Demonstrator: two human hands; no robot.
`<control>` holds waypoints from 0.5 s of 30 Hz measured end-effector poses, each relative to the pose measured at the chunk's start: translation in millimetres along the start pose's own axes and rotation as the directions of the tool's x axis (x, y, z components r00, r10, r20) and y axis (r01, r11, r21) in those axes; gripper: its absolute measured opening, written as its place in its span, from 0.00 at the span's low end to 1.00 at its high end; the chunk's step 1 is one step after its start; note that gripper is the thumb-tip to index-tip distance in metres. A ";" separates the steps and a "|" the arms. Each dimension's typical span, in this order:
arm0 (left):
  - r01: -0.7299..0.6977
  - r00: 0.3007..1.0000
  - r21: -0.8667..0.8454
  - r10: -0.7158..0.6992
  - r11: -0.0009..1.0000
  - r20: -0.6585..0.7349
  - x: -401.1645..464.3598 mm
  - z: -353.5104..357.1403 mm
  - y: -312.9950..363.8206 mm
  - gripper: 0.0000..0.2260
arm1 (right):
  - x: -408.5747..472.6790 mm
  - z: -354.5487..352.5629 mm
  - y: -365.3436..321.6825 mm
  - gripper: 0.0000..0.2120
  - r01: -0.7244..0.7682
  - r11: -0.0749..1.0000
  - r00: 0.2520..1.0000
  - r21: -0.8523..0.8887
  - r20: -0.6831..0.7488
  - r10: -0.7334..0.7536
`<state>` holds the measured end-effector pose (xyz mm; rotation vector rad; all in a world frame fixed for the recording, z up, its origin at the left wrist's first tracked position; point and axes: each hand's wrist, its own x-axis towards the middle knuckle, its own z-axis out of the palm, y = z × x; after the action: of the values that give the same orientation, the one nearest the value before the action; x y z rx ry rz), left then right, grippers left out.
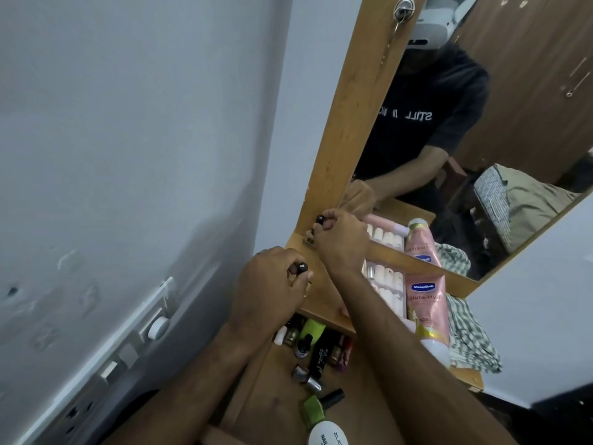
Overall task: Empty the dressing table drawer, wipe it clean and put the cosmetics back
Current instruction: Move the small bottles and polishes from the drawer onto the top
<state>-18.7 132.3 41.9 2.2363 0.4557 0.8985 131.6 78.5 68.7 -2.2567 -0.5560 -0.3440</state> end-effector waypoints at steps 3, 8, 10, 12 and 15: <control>-0.024 1.000 0.018 0.024 1.000 0.005 0.8 0.6 0.3 0.05 | -0.8 4.2 3.1 0.12 -0.010 1.000 1.000 0.014 -0.017 0.010; -0.026 1.000 0.019 0.027 0.999 -0.015 -0.3 3.9 3.3 0.04 | -8.2 12.6 10.7 0.16 0.021 0.995 0.999 0.096 -0.040 -0.017; -0.016 1.000 0.015 0.016 1.000 -0.025 0.0 7.2 2.6 0.05 | -10.7 12.7 14.0 0.18 0.023 0.987 0.999 0.156 -0.047 -0.016; -0.007 0.999 0.011 0.007 1.000 -0.032 0.7 11.0 1.3 0.06 | -12.9 10.7 17.4 0.17 0.023 0.977 0.997 0.210 -0.071 -0.008; 0.001 0.999 -0.003 -0.001 1.000 -0.050 3.8 15.4 1.0 0.06 | -17.2 2.7 19.0 0.15 -0.005 0.957 0.994 0.289 -0.103 0.037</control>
<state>-5.0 126.5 36.2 2.2153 0.4785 0.9552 126.2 64.2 48.1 -1.9488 -0.4914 -0.3475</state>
